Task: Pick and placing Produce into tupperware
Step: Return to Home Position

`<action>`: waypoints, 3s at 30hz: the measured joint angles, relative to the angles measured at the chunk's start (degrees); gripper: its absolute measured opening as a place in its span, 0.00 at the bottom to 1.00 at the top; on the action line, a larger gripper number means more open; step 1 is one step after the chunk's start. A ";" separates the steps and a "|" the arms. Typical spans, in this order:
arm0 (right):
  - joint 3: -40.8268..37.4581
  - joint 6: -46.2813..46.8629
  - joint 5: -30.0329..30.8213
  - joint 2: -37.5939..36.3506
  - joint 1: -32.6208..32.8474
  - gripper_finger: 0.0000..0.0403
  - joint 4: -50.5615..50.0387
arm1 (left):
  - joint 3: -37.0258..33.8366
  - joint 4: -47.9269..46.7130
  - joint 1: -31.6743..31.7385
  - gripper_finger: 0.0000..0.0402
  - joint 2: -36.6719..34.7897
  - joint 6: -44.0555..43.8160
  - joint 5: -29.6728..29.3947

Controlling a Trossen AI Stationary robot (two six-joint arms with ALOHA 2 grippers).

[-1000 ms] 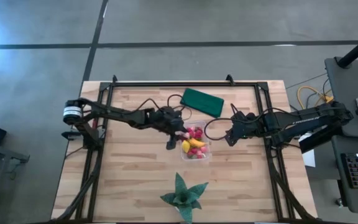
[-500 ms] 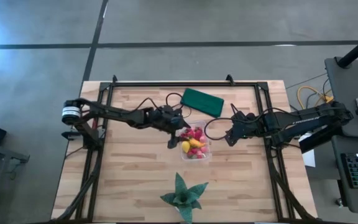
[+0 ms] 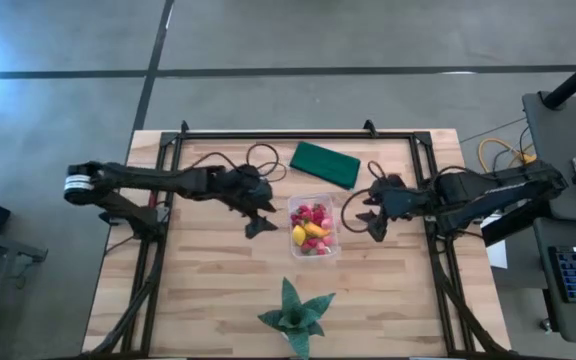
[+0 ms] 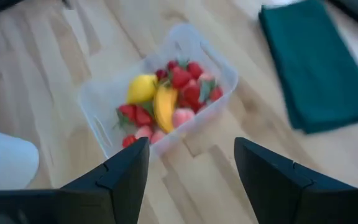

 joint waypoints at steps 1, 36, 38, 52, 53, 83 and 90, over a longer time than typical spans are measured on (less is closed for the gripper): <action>0.99 -1.01 0.28 -0.03 -0.30 0.57 -0.53 | -0.01 0.14 -0.05 0.73 -1.62 -0.48 1.89; -25.65 -9.09 -4.10 -43.55 2.36 0.57 22.18 | -39.44 27.63 -4.15 0.73 -59.92 -7.33 2.66; -26.64 -10.76 -2.93 -44.53 2.34 0.57 24.13 | -42.35 28.77 -4.15 0.73 -62.68 -8.02 2.37; -29.66 -25.99 -2.87 -59.37 2.34 0.57 30.05 | -53.82 28.28 -4.05 0.73 -78.04 -9.16 -0.15; -29.95 -26.31 -2.72 -59.47 2.34 0.57 30.53 | -53.84 28.62 -4.04 0.73 -77.69 -9.33 -0.60; -55.24 -23.47 -2.24 -59.01 2.34 0.57 62.86 | -54.40 18.69 -4.02 0.73 -73.38 -12.52 -13.73; -55.19 -32.53 0.28 -58.76 2.32 0.57 57.92 | -54.40 18.74 -4.02 0.73 -70.71 -12.50 -13.76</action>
